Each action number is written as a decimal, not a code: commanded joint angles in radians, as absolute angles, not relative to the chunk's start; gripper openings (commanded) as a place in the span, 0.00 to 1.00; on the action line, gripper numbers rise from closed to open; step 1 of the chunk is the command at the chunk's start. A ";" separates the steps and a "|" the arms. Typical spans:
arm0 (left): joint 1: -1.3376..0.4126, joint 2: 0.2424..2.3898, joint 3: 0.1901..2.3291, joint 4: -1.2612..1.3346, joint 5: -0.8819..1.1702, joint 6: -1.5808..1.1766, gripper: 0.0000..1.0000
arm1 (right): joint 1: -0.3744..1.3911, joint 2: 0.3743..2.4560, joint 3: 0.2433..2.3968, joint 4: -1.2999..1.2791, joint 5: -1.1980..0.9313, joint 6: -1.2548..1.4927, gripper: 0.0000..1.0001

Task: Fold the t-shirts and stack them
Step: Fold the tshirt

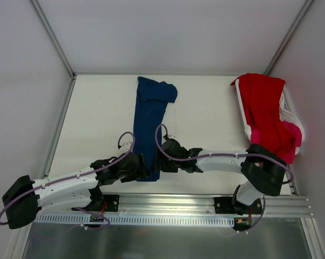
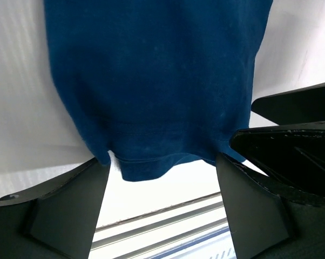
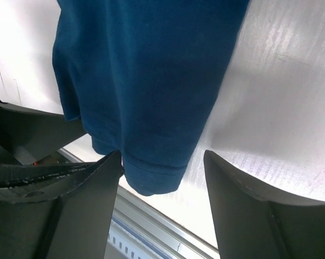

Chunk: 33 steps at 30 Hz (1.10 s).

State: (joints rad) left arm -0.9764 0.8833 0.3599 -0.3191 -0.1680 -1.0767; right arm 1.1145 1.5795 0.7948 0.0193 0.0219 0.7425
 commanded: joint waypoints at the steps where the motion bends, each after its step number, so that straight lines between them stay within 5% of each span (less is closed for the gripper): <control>1: -1.006 0.946 0.382 -0.376 -0.213 -1.118 0.80 | 1.118 1.569 0.785 0.025 0.017 0.764 0.65; 5: -1.017 0.983 0.394 -0.376 -0.229 -1.121 0.79 | 1.117 1.563 0.775 0.005 0.040 0.756 0.63; 13: -1.026 0.950 0.371 -0.379 -0.262 -1.152 0.72 | 1.115 1.551 0.767 -0.034 0.071 0.747 0.28; 23: -1.026 0.861 0.324 -0.396 -0.310 -1.189 0.68 | 1.114 1.586 0.793 -0.055 0.069 0.736 0.26; 29: -1.026 0.902 0.314 -0.396 -0.327 -1.204 0.67 | 1.111 1.606 0.793 -0.057 0.066 0.745 0.02; 33: -1.026 0.917 0.316 -0.396 -0.347 -1.207 0.66 | 1.108 1.612 0.793 -0.054 0.064 0.747 0.01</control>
